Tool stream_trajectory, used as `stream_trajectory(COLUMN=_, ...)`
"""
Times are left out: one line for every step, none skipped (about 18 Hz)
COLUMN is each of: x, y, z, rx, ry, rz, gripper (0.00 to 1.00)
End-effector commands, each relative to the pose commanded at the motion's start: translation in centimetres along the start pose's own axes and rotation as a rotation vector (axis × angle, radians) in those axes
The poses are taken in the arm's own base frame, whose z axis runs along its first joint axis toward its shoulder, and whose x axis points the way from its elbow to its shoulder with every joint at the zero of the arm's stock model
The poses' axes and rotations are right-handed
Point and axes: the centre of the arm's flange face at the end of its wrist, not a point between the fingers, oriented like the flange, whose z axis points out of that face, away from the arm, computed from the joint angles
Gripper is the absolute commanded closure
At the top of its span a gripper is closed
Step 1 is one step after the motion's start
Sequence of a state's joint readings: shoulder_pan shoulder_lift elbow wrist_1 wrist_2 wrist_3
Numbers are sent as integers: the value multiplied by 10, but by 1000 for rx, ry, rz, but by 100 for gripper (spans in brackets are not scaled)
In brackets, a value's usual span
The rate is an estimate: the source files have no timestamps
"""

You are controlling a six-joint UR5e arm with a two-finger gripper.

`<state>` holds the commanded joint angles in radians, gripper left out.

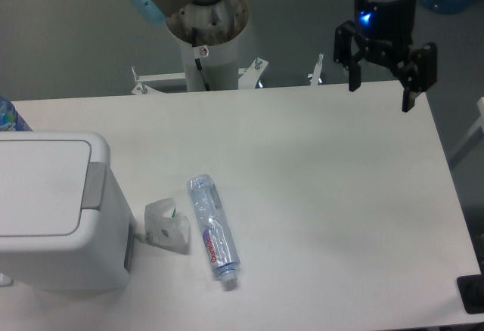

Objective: Open the trash can
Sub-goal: 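Move the open gripper over toward the white trash can lid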

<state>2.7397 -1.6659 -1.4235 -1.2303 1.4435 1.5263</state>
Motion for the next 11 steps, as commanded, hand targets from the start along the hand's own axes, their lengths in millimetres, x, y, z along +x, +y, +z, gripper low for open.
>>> stream_trajectory(x=0, y=0, z=-1, rx=0, ry=-1, rz=0, gripper=0)
stream_trajectory(x=0, y=-1, z=-1, rx=2, ry=-1, rz=-1, gripper=0)
stream_trajectory(x=0, y=-3, z=-1, rx=9, ry=-1, rz=-9, gripper=0)
stream_trajectory(x=1, y=-6, z=-1, rx=24, ry=1, rz=-35, gripper=0)
stream_trajectory(x=1, y=-11, z=-2, rx=40, ry=1, rz=-87, gripper=0)
stream_trajectory(x=1, y=-19, z=-3, rx=54, ry=2, rz=-155, gripper=0)
stream_trajectory(x=0, y=-29, z=-4, rx=66, ry=2, rz=-223, gripper=0)
stream_trajectory(x=0, y=-44, z=-5, rx=83, ry=-11, rz=-270, gripper=0)
stream_trajectory(x=4, y=-63, z=0, rx=101, ry=-17, rz=-292, gripper=0)
stream_trajectory(x=8, y=-78, z=1, rx=119, ry=-28, rz=-310, gripper=0)
stream_trajectory(x=10, y=-86, z=2, rx=132, ry=-34, rz=-339, gripper=0)
